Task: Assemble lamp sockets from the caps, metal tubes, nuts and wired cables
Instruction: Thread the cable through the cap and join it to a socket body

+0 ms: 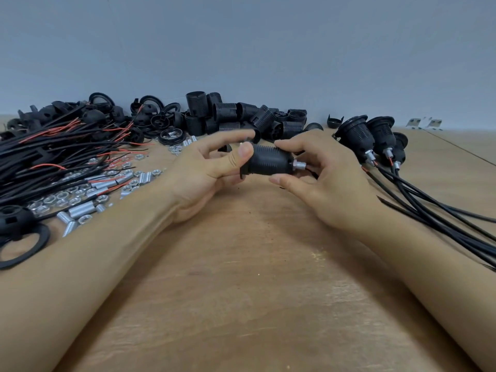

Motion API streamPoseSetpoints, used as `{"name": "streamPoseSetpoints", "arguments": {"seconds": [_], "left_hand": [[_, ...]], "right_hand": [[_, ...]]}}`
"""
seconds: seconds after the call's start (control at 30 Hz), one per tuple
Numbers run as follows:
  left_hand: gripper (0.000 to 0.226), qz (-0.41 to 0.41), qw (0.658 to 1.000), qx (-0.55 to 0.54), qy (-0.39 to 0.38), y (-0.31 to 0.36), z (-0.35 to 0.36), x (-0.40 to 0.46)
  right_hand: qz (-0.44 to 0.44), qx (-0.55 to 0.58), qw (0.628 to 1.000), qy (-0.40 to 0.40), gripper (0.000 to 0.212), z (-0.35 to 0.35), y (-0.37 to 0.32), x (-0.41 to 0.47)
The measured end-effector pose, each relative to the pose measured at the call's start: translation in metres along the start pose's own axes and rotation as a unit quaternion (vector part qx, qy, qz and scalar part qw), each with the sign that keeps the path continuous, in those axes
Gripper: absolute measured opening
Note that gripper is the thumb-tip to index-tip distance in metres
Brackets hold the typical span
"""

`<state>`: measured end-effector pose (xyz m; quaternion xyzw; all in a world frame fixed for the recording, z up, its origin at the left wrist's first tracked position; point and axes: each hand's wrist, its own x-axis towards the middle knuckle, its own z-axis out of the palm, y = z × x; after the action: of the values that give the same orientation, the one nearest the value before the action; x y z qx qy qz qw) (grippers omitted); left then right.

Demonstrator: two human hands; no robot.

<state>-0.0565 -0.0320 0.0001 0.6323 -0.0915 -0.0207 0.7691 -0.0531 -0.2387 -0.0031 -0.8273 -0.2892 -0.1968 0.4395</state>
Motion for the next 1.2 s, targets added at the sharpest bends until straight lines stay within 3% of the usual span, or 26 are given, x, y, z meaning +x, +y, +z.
{"name": "streamPoseSetpoints", "arguments": {"seconds": [0.13, 0.43, 0.67, 1.0, 1.2], "left_hand": [[0.046, 0.002, 0.999, 0.034, -0.001, -0.0009, 0.0011, -0.0040], [0.049, 0.097, 0.994, 0.045, -0.006, -0.0014, -0.0011, -0.0007], [0.030, 0.084, 0.996, -0.017, -0.011, 0.0011, 0.0002, -0.0003], [0.041, 0.138, 0.989, 0.022, -0.042, 0.0000, -0.0055, 0.0014], [0.028, 0.124, 0.989, -0.084, -0.016, 0.0063, -0.0064, -0.0001]], "right_hand": [[-0.045, -0.028, 0.999, -0.008, 0.039, -0.0034, 0.0013, -0.0001], [0.064, 0.061, 0.996, -0.021, 0.027, -0.0048, 0.0011, 0.0040], [0.076, 0.073, 0.994, -0.018, 0.029, -0.0059, 0.0029, 0.0039], [0.070, 0.061, 0.995, -0.021, 0.035, -0.0049, 0.0044, 0.0048], [0.091, 0.047, 0.995, -0.019, 0.028, -0.0046, 0.0054, 0.0053]]}}
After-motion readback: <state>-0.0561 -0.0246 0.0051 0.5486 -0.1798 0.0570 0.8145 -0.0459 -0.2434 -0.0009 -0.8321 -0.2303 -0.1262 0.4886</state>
